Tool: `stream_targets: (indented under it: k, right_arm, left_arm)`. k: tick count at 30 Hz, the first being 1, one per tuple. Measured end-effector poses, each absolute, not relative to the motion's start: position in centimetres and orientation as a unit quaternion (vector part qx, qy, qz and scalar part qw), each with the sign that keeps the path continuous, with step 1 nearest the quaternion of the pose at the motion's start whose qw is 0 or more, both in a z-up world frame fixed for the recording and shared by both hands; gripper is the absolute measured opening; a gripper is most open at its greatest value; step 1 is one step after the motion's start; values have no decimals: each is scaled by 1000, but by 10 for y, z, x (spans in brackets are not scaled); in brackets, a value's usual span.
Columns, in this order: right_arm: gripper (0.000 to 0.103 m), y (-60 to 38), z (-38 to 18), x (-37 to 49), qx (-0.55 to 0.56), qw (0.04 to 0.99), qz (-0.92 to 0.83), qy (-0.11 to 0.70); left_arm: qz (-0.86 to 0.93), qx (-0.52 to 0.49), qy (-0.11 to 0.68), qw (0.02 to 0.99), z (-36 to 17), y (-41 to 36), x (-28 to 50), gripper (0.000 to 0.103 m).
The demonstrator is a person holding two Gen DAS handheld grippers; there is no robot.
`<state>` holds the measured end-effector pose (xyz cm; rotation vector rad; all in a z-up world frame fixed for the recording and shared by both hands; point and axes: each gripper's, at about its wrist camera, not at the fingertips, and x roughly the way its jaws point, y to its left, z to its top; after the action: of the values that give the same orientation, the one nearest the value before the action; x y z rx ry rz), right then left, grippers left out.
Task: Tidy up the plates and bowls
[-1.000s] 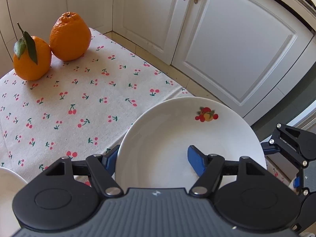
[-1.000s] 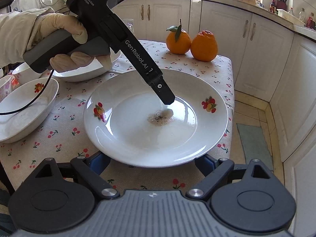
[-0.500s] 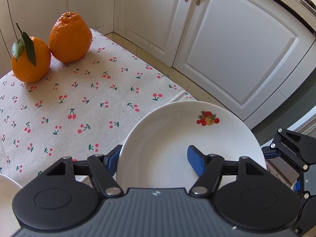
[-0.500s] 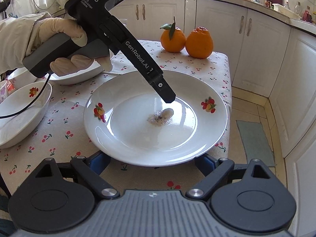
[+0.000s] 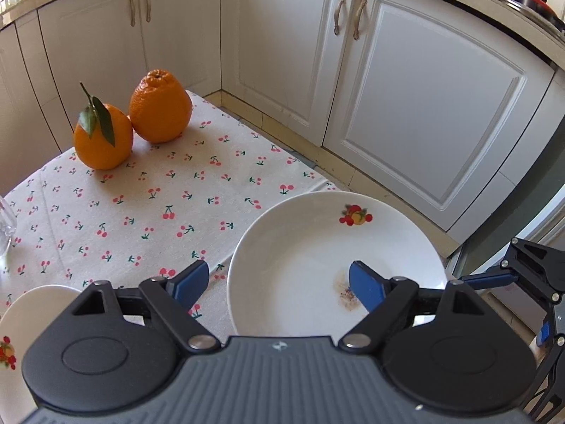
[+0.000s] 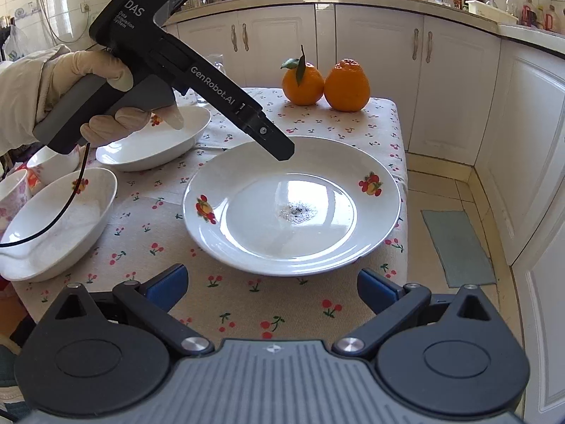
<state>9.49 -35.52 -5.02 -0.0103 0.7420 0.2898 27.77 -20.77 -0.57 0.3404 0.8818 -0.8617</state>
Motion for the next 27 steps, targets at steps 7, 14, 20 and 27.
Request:
stream_targets:
  k: [7, 14, 20, 27]
  right_arm:
    - [103, -336, -30, 66, 7, 933, 109, 343]
    - [103, -314, -19, 49, -1, 939, 80, 335]
    - [103, -286, -11, 34, -23, 940, 84, 329]
    - [103, -266, -14, 21, 10, 941, 96, 324]
  left_arm:
    - [-391, 167, 355, 833, 30, -172, 221, 87]
    - [-365, 168, 302, 865, 43, -124, 157, 91]
    - [-322, 148, 274, 894, 36, -82, 109, 95]
    - [-261, 141, 260, 919, 11, -43, 57, 97]
